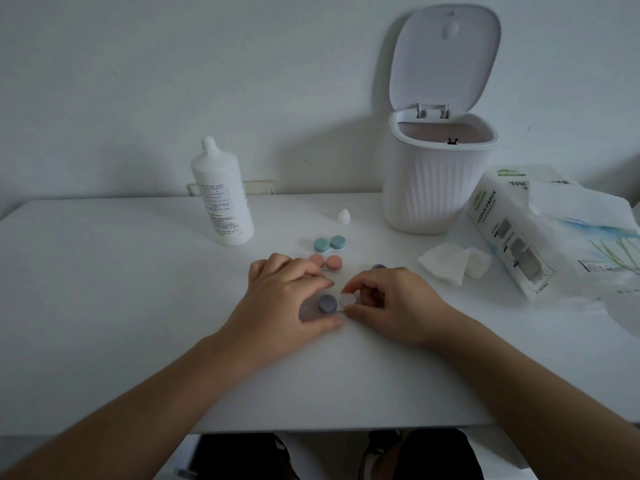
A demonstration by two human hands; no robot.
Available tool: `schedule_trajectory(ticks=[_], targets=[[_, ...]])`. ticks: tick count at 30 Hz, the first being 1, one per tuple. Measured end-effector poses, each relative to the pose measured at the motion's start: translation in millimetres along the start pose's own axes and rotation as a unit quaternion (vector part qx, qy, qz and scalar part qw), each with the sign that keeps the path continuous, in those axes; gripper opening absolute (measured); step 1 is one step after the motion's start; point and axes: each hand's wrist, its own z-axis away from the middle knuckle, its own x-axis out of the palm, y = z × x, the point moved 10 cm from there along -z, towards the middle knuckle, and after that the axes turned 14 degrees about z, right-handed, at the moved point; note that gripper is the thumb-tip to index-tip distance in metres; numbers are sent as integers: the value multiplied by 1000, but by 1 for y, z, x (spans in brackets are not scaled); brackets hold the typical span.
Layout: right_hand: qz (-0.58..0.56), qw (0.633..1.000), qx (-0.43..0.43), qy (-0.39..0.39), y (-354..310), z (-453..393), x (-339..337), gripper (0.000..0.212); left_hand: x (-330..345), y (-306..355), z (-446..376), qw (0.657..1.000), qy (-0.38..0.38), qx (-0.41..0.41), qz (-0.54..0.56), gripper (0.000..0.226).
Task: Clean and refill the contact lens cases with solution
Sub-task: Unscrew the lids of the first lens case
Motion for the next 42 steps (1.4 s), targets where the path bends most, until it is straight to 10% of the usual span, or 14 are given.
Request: schedule_trajectory(ticks=[4, 35, 42], targets=[[6, 1000, -2, 2, -1, -1, 0, 20, -3, -4, 4, 999, 31, -9, 16, 11], [-10, 1000, 2, 15, 2, 0, 2, 23, 2, -5, 4, 999, -6, -24, -28, 40], [-3, 1000, 3, 10, 1, 0, 1, 21, 4, 3, 3, 1000, 1, 15, -27, 12]])
